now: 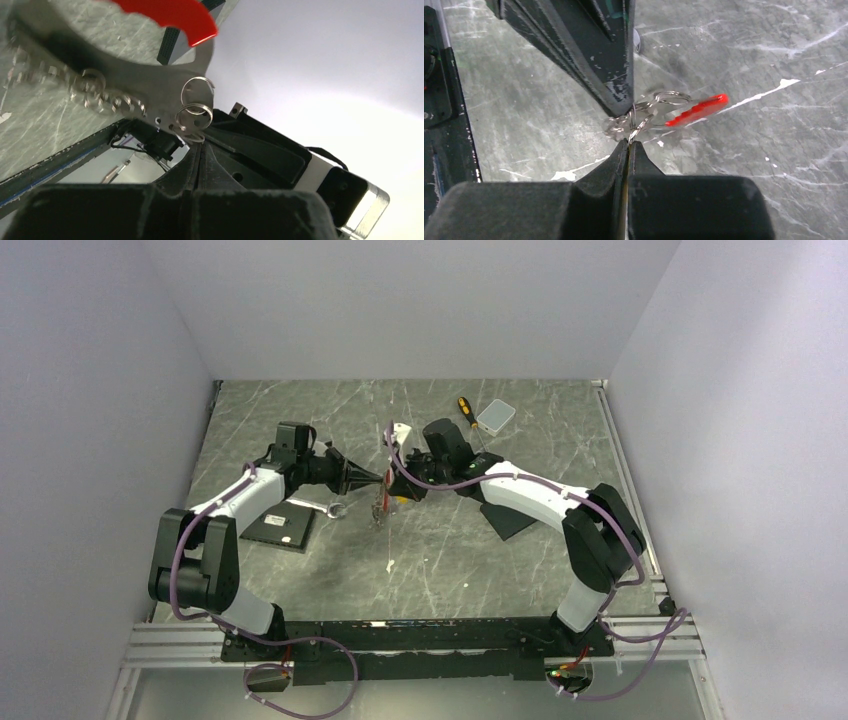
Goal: Remove the keys from the keyring
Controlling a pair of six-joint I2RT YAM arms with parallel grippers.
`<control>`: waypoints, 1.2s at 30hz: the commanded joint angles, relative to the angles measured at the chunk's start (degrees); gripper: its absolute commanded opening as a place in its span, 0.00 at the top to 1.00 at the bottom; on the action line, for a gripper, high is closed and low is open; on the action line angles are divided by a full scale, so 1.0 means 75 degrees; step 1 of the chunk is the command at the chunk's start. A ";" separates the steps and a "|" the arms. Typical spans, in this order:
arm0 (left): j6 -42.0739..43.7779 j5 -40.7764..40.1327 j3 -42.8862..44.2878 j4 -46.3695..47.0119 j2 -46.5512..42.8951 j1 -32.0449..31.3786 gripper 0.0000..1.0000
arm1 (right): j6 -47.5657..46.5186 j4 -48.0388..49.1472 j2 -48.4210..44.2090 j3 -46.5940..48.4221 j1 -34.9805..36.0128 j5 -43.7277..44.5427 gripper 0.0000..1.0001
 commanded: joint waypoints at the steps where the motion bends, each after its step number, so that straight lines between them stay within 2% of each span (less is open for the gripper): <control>1: -0.0108 0.0527 -0.0058 0.0225 -0.0205 0.0009 1.00 | -0.0342 0.0215 0.0069 -0.0031 -0.0135 0.0191 1.00; 8: 0.0046 0.0541 -0.0162 0.0192 -0.0266 0.0081 1.00 | -0.0332 0.0293 0.0175 -0.0047 -0.0282 -0.0149 1.00; 11: 0.0643 0.0489 -0.0035 -0.0016 -0.0351 0.0224 1.00 | -0.0402 0.0325 0.0029 -0.0076 -0.0294 -0.0392 1.00; 13: 0.1251 0.0482 0.0208 -0.0150 -0.0382 0.0333 0.88 | -0.0473 0.0342 -0.0063 -0.0120 -0.0297 -0.0546 1.00; 16: 0.2775 0.0615 0.0981 -0.0723 -0.0338 0.0552 0.57 | -0.0557 0.0381 -0.0171 -0.0174 -0.0310 -0.0705 1.00; 19: 0.4633 0.0836 0.1845 -0.1454 -0.0316 0.0771 0.34 | -0.0662 0.0414 -0.0294 -0.0200 -0.0309 -0.0760 1.00; 23: 0.6762 0.0989 0.2663 -0.2508 -0.0383 0.1145 0.17 | -0.0813 0.0272 -0.0398 -0.0074 -0.0354 -0.0940 1.00; 25: 0.7928 0.1360 0.2938 -0.2685 -0.0554 0.1350 0.05 | -0.0914 0.0152 -0.0433 0.0010 -0.0373 -0.1077 1.00; 26: 0.8574 0.1310 0.3092 -0.2912 -0.0631 0.1355 0.03 | -0.0989 0.0055 -0.0447 0.0089 -0.0379 -0.1174 1.00; 29: 1.0663 0.1409 0.3344 -0.3352 -0.1108 0.1357 0.07 | -0.1191 -0.0165 -0.0487 0.0228 -0.0391 -0.1411 1.00; 32: 1.3405 0.1918 0.3182 -0.3614 -0.1741 0.1357 0.15 | -0.1400 -0.0400 -0.0484 0.0314 -0.0402 -0.1617 1.00; 34: 1.4793 0.2421 0.2838 -0.3540 -0.2141 0.1357 0.22 | -0.1504 -0.0526 -0.0484 0.0353 -0.0409 -0.1752 1.00; 36: 1.7620 0.2755 0.2814 -0.4816 -0.2333 0.1351 0.27 | -0.1554 -0.0584 -0.0478 0.0374 -0.0409 -0.1856 1.00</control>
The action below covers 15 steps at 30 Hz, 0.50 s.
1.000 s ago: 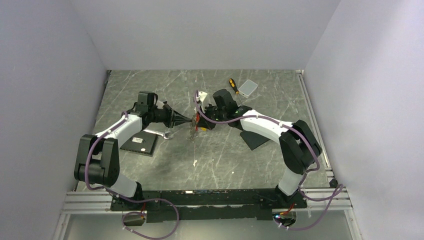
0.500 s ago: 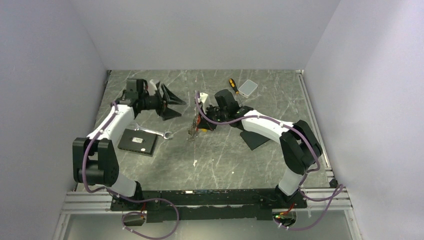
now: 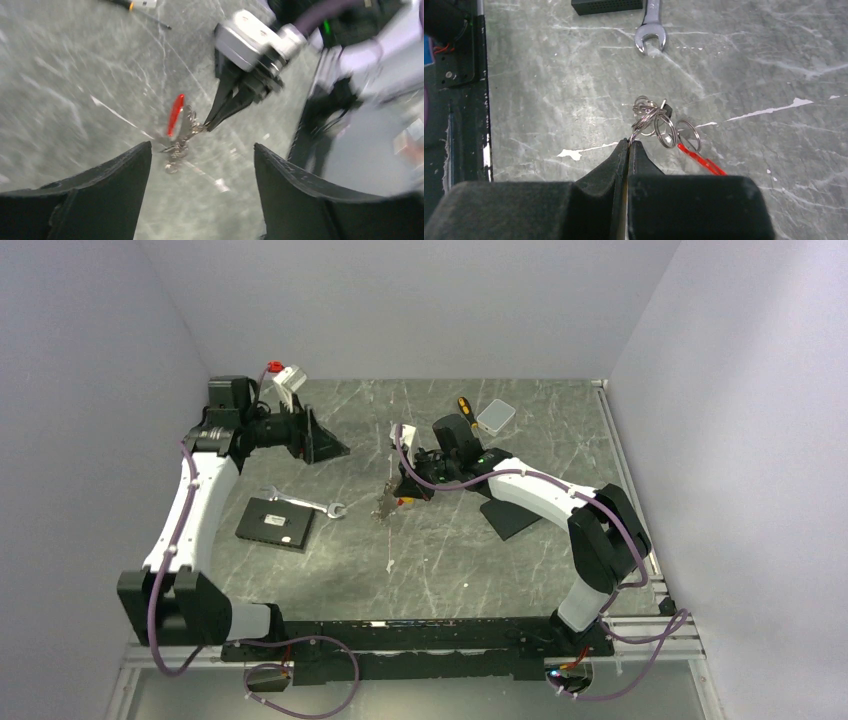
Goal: Remove the keys from the keyring
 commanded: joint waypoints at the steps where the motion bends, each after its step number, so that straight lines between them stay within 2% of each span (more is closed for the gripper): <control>1: 0.6541 0.1078 -0.0114 -0.1985 -0.0637 -0.0109 0.29 | -0.0406 -0.0127 -0.0342 0.0381 -0.0033 -0.0584 1.00; 3: 0.8735 0.0823 -0.0055 -0.3076 -0.0582 -0.0390 0.33 | -0.0425 -0.0179 -0.0347 0.0397 -0.0027 -0.0653 1.00; 6: 1.0183 0.0259 -0.0188 -0.3351 -0.0538 -0.1035 0.38 | -0.0441 -0.0250 -0.0377 0.0430 -0.0030 -0.0706 1.00; 10: 1.0580 -0.0596 -0.0623 -0.2495 -0.0674 -0.2028 0.46 | -0.0474 -0.0348 -0.0405 0.0462 -0.0025 -0.0769 1.00; 15: 1.1583 -0.1404 -0.0851 -0.2279 -0.0427 -0.2871 0.53 | -0.0509 -0.0451 -0.0431 0.0483 -0.0027 -0.0861 1.00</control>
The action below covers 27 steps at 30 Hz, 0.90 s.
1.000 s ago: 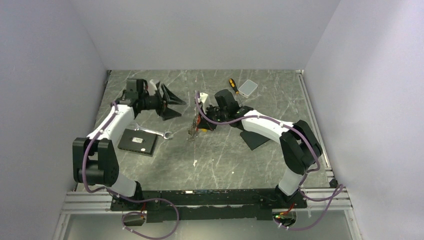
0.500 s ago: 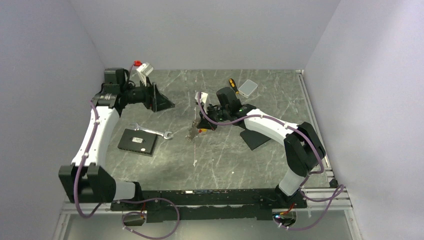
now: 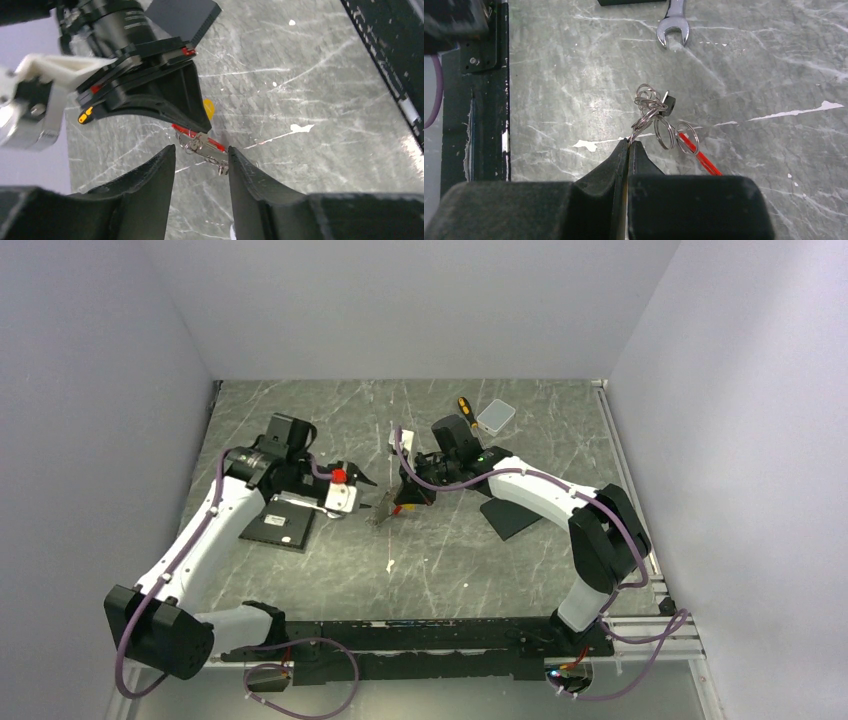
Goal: Remove the keys from the keyring
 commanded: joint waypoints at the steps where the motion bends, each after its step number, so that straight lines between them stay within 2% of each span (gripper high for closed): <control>1: 0.2225 -0.0763 -0.0051 0.0174 0.0229 -0.0516 0.55 | -0.0234 0.0071 -0.0437 0.0390 -0.0027 -0.0355 1.00; 8: 0.2246 -0.1313 0.0052 0.0410 0.0850 -0.0990 0.56 | -0.0245 0.0058 -0.0470 0.0368 -0.0021 -0.0457 1.00; 17: 0.2001 -0.1872 -0.0340 0.1511 0.1345 -0.1130 0.57 | -0.0239 0.0045 -0.0516 0.0323 -0.0021 -0.0530 1.00; 24: 0.1805 -0.2052 -0.0381 0.1718 0.1504 -0.1156 0.63 | -0.0231 0.0050 -0.0532 0.0296 -0.0021 -0.0575 1.00; 27: 0.1655 -0.2034 -0.0377 0.1682 0.1496 -0.1168 0.70 | -0.0194 0.0085 -0.0511 0.0297 -0.0021 -0.0589 1.00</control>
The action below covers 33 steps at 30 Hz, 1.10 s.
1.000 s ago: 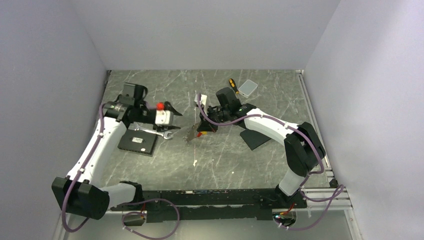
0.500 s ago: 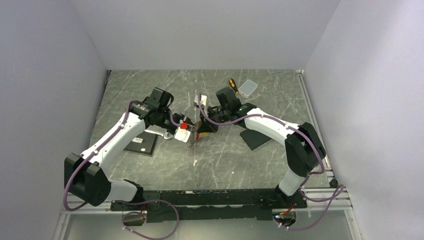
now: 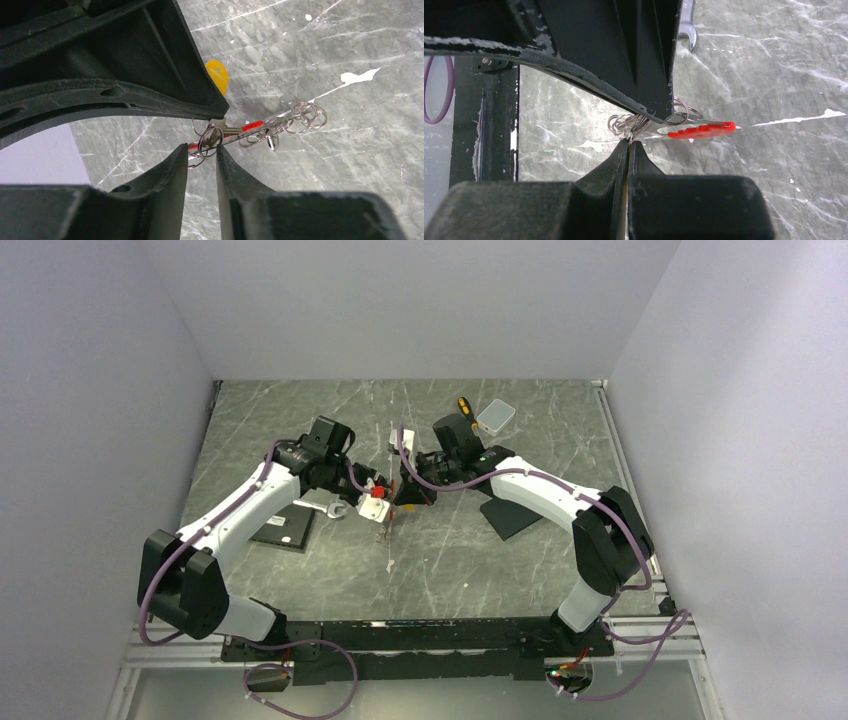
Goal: Remove the keys from the keyring
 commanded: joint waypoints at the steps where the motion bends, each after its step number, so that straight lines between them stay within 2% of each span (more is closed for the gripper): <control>1: 0.0227 0.0059 -0.0012 0.0105 -0.0032 -0.0058 0.71 | -0.0124 0.0244 -0.0377 0.0255 -0.0021 -0.0352 1.00; 7: 0.0317 0.0181 -0.0012 -0.0298 -0.0117 -0.0161 0.84 | -0.0056 0.0286 -0.0307 0.0272 -0.0022 -0.0362 1.00; 14: -0.0161 0.0129 -0.0242 0.0050 -0.0201 -0.0205 1.00 | -0.0017 0.0314 -0.0300 0.0202 -0.0041 -0.0342 1.00; 27: -0.1495 0.0480 -0.0860 0.0954 -0.0612 -0.0200 1.00 | -0.0017 0.0511 -0.0019 -0.0266 -0.0490 -0.0569 1.00; 33: -0.1646 0.0457 -0.0959 0.1077 -0.0676 -0.0186 1.00 | -0.0046 0.0557 0.0172 -0.0312 -0.0524 -0.0603 1.00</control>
